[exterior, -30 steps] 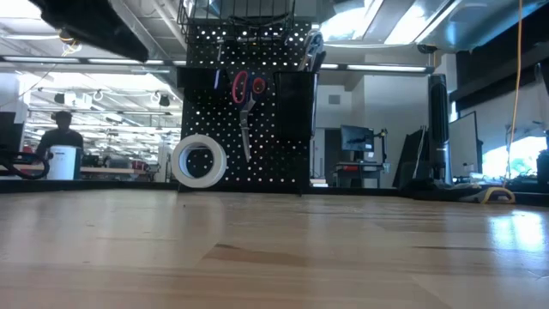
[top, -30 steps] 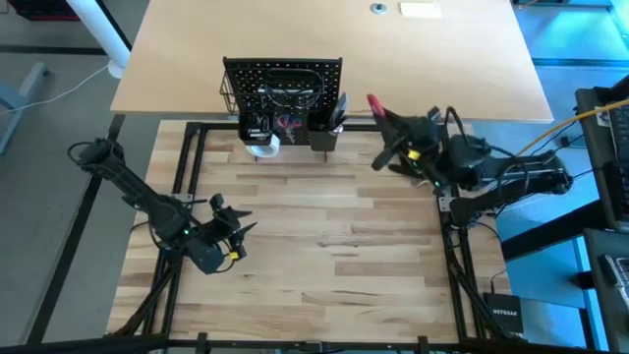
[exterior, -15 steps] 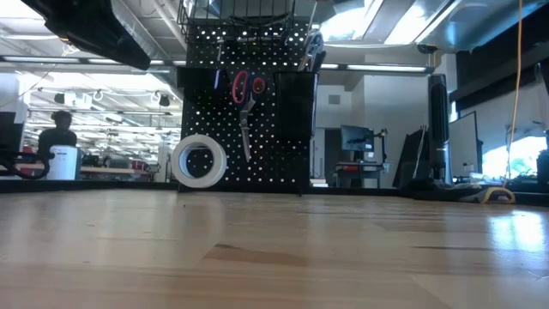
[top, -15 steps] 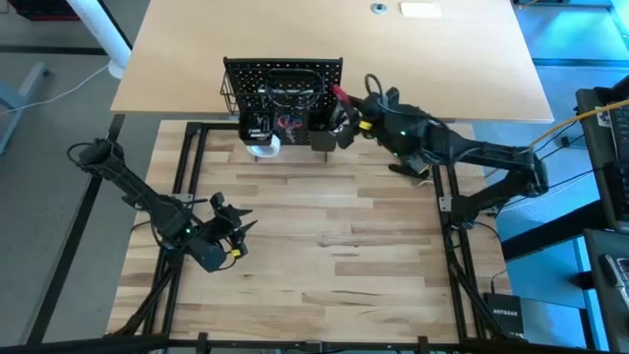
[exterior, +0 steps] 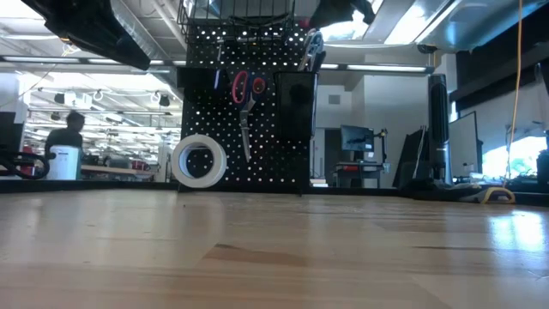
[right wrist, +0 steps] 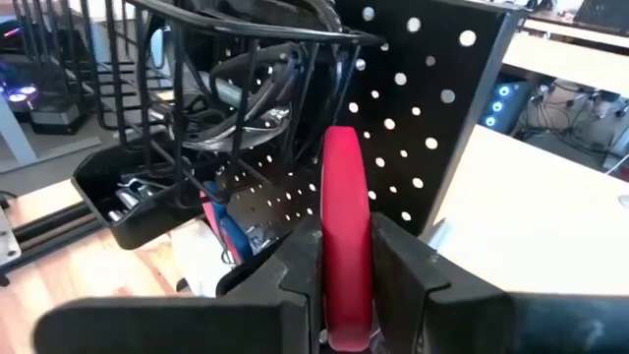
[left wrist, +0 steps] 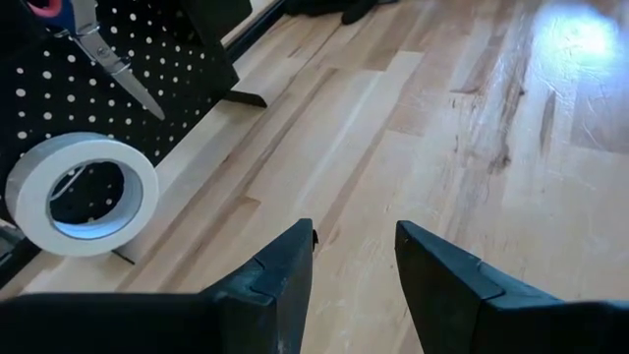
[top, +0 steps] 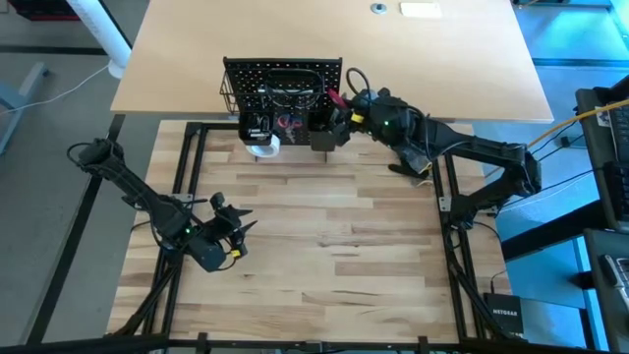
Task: Hang tools onto peg board
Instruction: Put the red allen wrench into the right black bin on the peg board, then return to Home Position
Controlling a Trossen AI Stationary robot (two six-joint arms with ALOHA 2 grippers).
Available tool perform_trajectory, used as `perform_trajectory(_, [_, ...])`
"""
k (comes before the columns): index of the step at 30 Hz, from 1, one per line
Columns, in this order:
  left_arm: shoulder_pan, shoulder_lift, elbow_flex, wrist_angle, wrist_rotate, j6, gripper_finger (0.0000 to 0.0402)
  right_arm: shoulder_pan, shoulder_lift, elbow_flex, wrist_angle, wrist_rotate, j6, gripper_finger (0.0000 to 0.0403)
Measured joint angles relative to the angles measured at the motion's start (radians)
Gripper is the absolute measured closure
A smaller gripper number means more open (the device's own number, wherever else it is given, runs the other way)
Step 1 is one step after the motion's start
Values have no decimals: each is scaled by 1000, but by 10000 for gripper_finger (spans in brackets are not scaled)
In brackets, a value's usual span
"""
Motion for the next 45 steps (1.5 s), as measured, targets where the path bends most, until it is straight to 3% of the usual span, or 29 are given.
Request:
perform_trajectory(10, [0,0,0,0,0,0,265,-1,47,0,-13,-41,14,335])
perform_trajectory(27, [0,0,0,0,-1,-4,265,0,82,3,-17,-1,31,332])
perform_trajectory(38, [0,0,0,0,-1,-13,265,0,82,2,-20,3,28,234])
perform_trajectory(45, [0,0,0,0,-1,-12,265,16,82,63,-87,-13,-26,211])
